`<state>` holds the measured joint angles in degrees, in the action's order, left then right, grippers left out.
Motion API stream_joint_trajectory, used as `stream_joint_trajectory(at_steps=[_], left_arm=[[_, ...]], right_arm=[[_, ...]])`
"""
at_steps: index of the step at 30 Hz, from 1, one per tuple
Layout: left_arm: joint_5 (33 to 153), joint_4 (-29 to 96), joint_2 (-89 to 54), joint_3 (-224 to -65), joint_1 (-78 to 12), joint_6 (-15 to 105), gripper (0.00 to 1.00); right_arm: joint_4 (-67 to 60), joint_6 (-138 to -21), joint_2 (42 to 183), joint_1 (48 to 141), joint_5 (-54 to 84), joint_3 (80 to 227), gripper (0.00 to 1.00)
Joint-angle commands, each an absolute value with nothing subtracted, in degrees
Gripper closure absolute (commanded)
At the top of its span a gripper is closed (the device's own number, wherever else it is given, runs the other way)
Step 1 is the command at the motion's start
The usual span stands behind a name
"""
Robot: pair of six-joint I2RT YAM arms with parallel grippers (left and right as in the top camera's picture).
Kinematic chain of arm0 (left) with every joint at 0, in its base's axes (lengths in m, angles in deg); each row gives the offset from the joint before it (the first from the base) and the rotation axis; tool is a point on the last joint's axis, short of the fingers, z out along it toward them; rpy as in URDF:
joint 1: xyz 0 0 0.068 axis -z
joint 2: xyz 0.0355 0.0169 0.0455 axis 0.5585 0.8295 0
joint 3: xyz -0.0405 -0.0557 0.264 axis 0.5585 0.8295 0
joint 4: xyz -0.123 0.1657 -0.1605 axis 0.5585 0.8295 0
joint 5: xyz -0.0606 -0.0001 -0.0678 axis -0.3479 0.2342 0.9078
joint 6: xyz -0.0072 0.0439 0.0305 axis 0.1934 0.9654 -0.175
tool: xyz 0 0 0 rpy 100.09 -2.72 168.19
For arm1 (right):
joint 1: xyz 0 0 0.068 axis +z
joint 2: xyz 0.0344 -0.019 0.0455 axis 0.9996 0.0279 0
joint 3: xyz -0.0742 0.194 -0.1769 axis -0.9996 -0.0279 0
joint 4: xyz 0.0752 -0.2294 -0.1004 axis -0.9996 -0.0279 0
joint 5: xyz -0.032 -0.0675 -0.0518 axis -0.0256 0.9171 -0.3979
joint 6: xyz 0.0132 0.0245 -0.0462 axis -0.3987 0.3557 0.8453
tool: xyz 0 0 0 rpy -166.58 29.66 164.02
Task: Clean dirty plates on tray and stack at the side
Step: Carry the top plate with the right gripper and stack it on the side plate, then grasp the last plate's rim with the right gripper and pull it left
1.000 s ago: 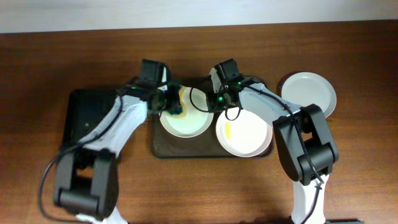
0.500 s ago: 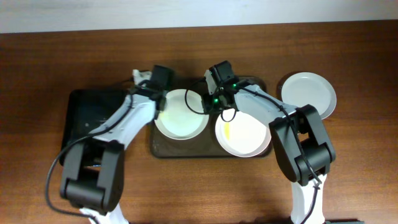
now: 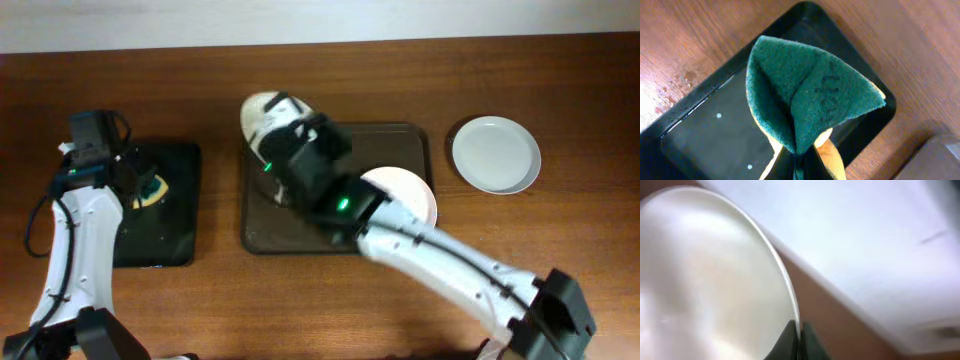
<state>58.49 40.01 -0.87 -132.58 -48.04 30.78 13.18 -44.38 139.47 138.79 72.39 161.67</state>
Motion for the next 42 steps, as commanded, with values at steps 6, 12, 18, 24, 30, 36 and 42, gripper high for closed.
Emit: stream_joint_trajectory(at_steps=[6, 12, 18, 24, 30, 36, 42], left_arm=[[62.6, 39.17, -0.98, -131.86, -48.91, 30.36, 1.0], [62.62, 39.13, -0.98, -131.86, -48.85, 30.36, 1.0], [63.28, 39.07, -0.98, -131.86, -48.85, 30.36, 1.0], [63.25, 38.58, -0.98, -131.25, -48.74, 30.36, 1.0], [63.25, 38.06, -0.98, -131.18, -48.63, 30.38, 1.0], [63.23, 37.21, -0.98, -131.18, -48.63, 30.4, 1.0], [63.25, 37.43, -0.98, -131.18, -48.63, 30.4, 1.0]], right_arm=[[25.13, -10.68, 139.6, 146.84, 98.6, 161.47, 0.96], [24.83, -19.01, 139.62, 146.12, 98.57, 160.99, 0.96], [-6.05, -72.8, 140.13, 128.65, 63.8, 157.32, 0.96], [-8.81, -87.27, 129.05, 86.1, 23.1, 157.32, 0.96], [-10.03, -87.27, 142.99, 62.6, 22.62, 155.61, 0.96], [-9.18, -80.9, 148.72, 63.15, 17.92, 155.74, 0.39], [-17.25, -80.53, 137.09, 77.59, 17.68, 155.72, 0.36]])
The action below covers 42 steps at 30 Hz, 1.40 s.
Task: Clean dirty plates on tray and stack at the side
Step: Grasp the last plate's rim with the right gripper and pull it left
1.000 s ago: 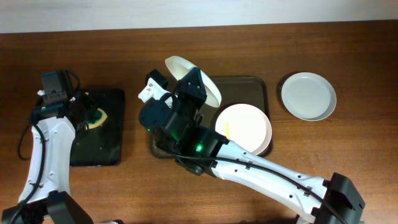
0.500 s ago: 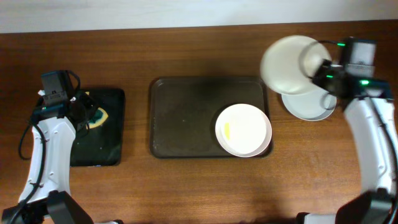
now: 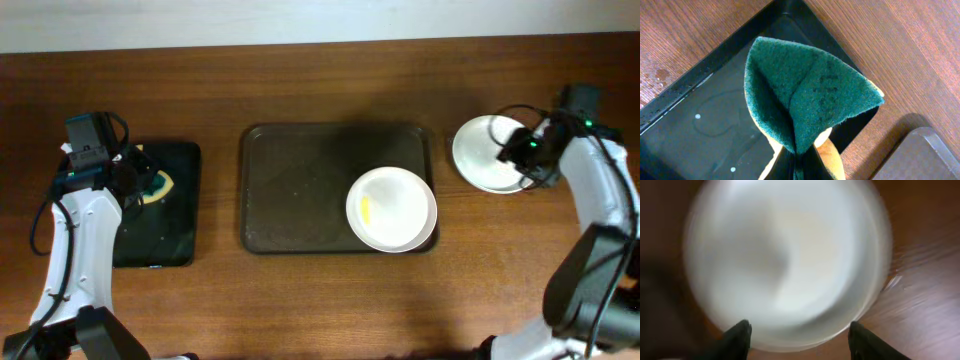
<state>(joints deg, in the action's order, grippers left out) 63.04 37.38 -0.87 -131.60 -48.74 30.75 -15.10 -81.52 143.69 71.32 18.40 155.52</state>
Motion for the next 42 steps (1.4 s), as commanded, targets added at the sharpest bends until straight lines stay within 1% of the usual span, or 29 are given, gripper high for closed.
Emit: stream_joint_trajectory(at_steps=[1, 2, 3, 4, 5, 6, 9, 13, 14, 15, 16, 17, 18, 21, 24, 25, 28, 29, 30, 35, 37, 42], left_arm=[[63.28, 37.45, -0.98, -131.18, -48.63, 30.4, 1.0], [63.28, 37.45, -0.98, -131.18, -48.63, 30.4, 1.0], [63.71, 37.49, -0.98, -131.18, -48.63, 30.43, 1.0], [64.61, 37.47, -0.98, -131.18, -48.63, 30.43, 1.0], [65.18, 37.47, -0.98, -131.18, -48.63, 30.47, 1.0], [65.18, 37.45, -0.98, -131.18, -48.63, 30.62, 1.0], [65.18, 37.45, -0.98, -131.18, -48.63, 30.62, 1.0], [65.18, 37.45, -0.98, -131.18, -48.63, 30.62, 1.0], [65.18, 37.43, -0.98, -131.18, -48.63, 30.62, 1.0], [65.18, 37.43, -0.98, -131.18, -48.63, 30.62, 1.0], [65.18, 37.4, -0.98, -131.18, -48.63, 30.62, 1.0], [65.18, 37.43, -0.98, -131.18, -48.63, 30.62, 1.0], [65.18, 37.43, -0.98, -131.18, -48.63, 30.62, 1.0], [65.18, 37.47, -0.98, -131.18, -48.63, 30.62, 1.0], [65.18, 37.45, -0.98, -131.18, -48.63, 30.62, 1.0], [65.18, 37.47, -0.98, -131.18, -48.63, 30.62, 1.0], [65.18, 37.4, -0.98, -131.18, -48.63, 30.62, 1.0], [65.18, 37.43, -0.98, -131.18, -48.63, 30.62, 1.0], [65.18, 37.4, -0.98, -131.18, -48.63, 30.62, 1.0], [65.18, 37.23, -0.98, -131.18, -48.63, 30.62, 1.0], [65.18, 37.23, -0.98, -131.18, -48.63, 30.62, 1.0], [65.18, 37.23, -0.98, -131.18, -48.63, 30.62, 1.0]], right_arm=[[-18.51, -80.49, 136.17, 80.3, 18.45, 155.5, 0.36], [-19.98, -80.31, 136.28, 84.13, 21.07, 154.65, 0.36], [-19.67, -80.36, 136.56, 87.19, 22.07, 152.18, 0.32], [-17.6, -80.36, 136.56, 89.27, 22.05, 149.21, 0.32], [-14.54, -80.36, 136.56, 91.21, 22.05, 145.69, 0.43], [-12.15, -80.36, 136.56, 92.52, 22.05, 143.09, 0.64], [-7.61, -80.36, 136.87, 94.95, 22.53, 138.17, 0.64], [-8.11, -80.36, 138.25, 95.21, 25.07, 137.67, 0.64], [-8.35, -80.36, 138.64, 95.25, 25.05, 137.67, 0.66], [-8.79, -80.36, 138.95, 95.47, 25.07, 137.67, 0.75], [-9.71, -80.36, 138.99, 96.46, 25.07, 137.64, 0.77], [-9.79, -80.34, 138.99, 97.24, 25.11, 137.58, 0.75], [-9.79, -80.36, 138.99, 97.92, 25.31, 137.56, 0.71], [-10.73, -80.36, 138.99, 98.18, 28.98, 137.54, 0.7], [-10.89, -80.36, 138.99, 98.1, 32.72, 137.54, 0.64], [-10.71, -80.4, 138.99, 98.1, 32.52, 137.36, 0.64], [-8.98, -80.58, 138.99, 98.21, 29.0, 135.22, 0.65], [-8.7, -80.56, 138.99, 98.21, 28.13, 134.87, 0.71], [-8.46, -80.56, 138.99, 98.21, 27.54, 134.87, 0.73], [-8.31, -80.31, 138.99, 98.23, 27.56, 134.89, 0.75], [-8.31, -80.31, 138.99, 98.99, 27.36, 134.89, 0.8], [-7.32, -80.36, 138.99, 104.08, 27.12, 134.87, 0.78]])
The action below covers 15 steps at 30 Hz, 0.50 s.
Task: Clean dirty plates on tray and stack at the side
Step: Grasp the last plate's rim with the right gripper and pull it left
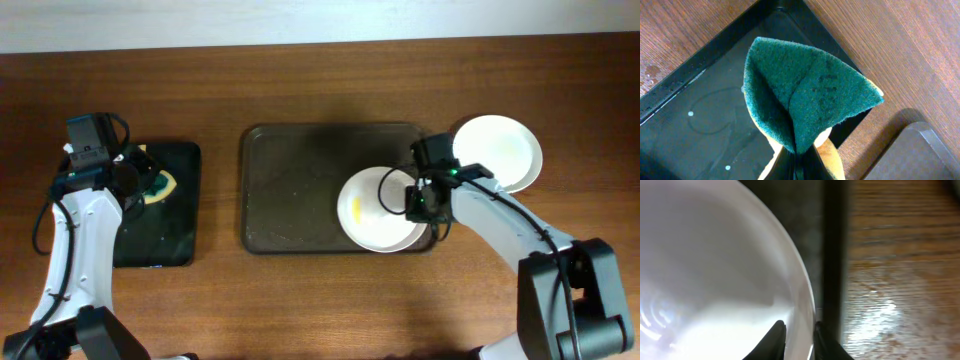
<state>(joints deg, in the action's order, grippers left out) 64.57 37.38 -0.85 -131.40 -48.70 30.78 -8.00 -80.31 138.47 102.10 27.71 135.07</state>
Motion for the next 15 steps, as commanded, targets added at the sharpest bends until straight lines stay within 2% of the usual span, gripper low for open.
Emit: stream_joint_trajectory(at_steps=[1, 2, 4, 8, 12, 15], left_arm=[[65.2, 37.23, -0.98, -131.18, -48.63, 30.62, 1.0], [65.2, 37.25, -0.98, -131.18, -48.63, 30.62, 1.0], [65.2, 37.25, -0.98, -131.18, -48.63, 30.62, 1.0], [65.22, 37.27, -0.98, -131.18, -48.63, 30.62, 1.0], [66.05, 37.23, -0.98, -131.18, -48.61, 30.62, 1.0], [66.05, 37.25, -0.98, -131.18, -48.59, 30.62, 1.0]], right_arm=[[-6.36, -80.36, 138.99, 105.22, 24.35, 134.87, 0.78], [-5.64, -80.31, 138.99, 106.1, 22.69, 134.89, 0.78], [-4.63, -81.34, 138.99, 106.07, 29.77, 134.89, 0.7], [-2.75, -81.43, 138.99, 101.81, 29.9, 134.8, 0.67], [-2.32, -73.25, 138.99, 99.12, 13.57, 134.54, 0.67], [-1.64, -73.28, 139.06, 99.74, 14.93, 134.15, 0.64]])
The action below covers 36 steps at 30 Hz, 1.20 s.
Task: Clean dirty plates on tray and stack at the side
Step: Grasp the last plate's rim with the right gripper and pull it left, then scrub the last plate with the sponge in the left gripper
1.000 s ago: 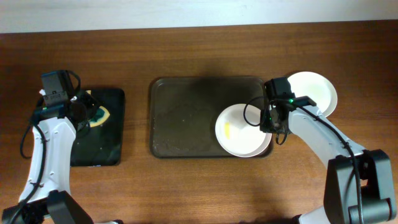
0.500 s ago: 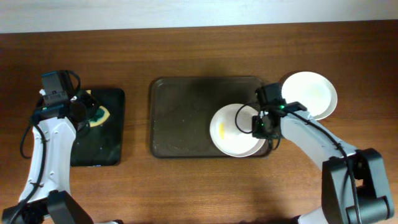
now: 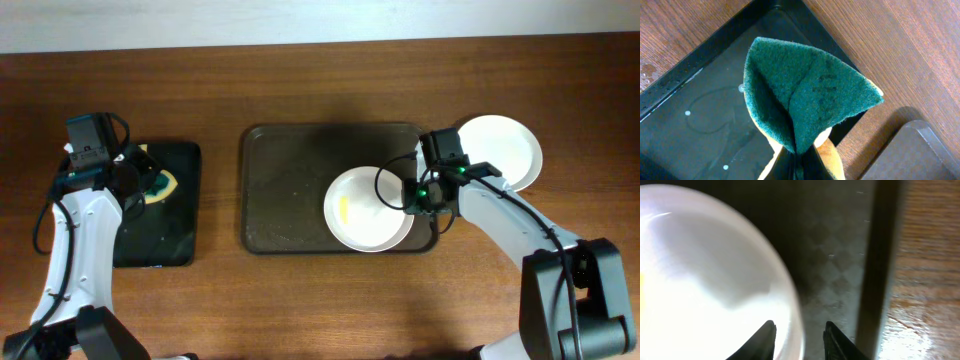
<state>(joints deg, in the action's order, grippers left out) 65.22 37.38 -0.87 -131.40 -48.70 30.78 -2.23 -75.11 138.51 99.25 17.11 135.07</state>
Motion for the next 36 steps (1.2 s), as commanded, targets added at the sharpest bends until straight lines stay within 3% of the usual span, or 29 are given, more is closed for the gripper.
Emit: stream_joint_trajectory(at_steps=[1, 5, 9, 12, 17, 24, 27, 31, 36], left_arm=[[66.07, 37.3, -0.98, -131.18, -48.59, 30.62, 1.0], [66.12, 37.27, -0.98, -131.18, -48.59, 30.62, 1.0], [76.24, 34.32, -0.59, -131.18, -47.28, 36.13, 1.0], [87.32, 31.46, 2.54, -131.18, -38.86, 44.2, 1.0], [87.21, 31.66, 3.87, -131.18, -25.48, 46.56, 1.0], [86.12, 26.61, 9.38, -131.18, -14.34, 41.11, 1.0], [86.07, 23.59, 14.86, -131.18, -10.34, 39.21, 1.0], [85.48, 17.93, 20.74, -131.18, -8.04, 29.84, 1.0], [67.69, 21.06, 26.86, -131.18, -7.95, 29.31, 1.0]], right_arm=[[-1.38, -73.28, 139.34, 99.71, 16.89, 133.91, 0.63], [1.57, -73.28, 144.17, 99.69, 17.38, 133.91, 0.62], [6.86, -76.97, 147.6, 100.48, 11.39, 133.91, 0.76], [11.28, -79.72, 147.6, 105.53, 11.87, 133.91, 0.9], [14.75, -88.55, 147.67, 108.59, 18.4, 133.91, 0.88], [17.51, -83.46, 147.67, 109.11, 15.6, 133.91, 0.8], [17.66, -81.82, 147.67, 108.96, 15.58, 133.91, 0.92], [17.64, -81.84, 147.67, 108.96, 15.63, 133.91, 0.96], [17.4, -81.84, 147.67, 108.96, 15.63, 133.91, 0.96]])
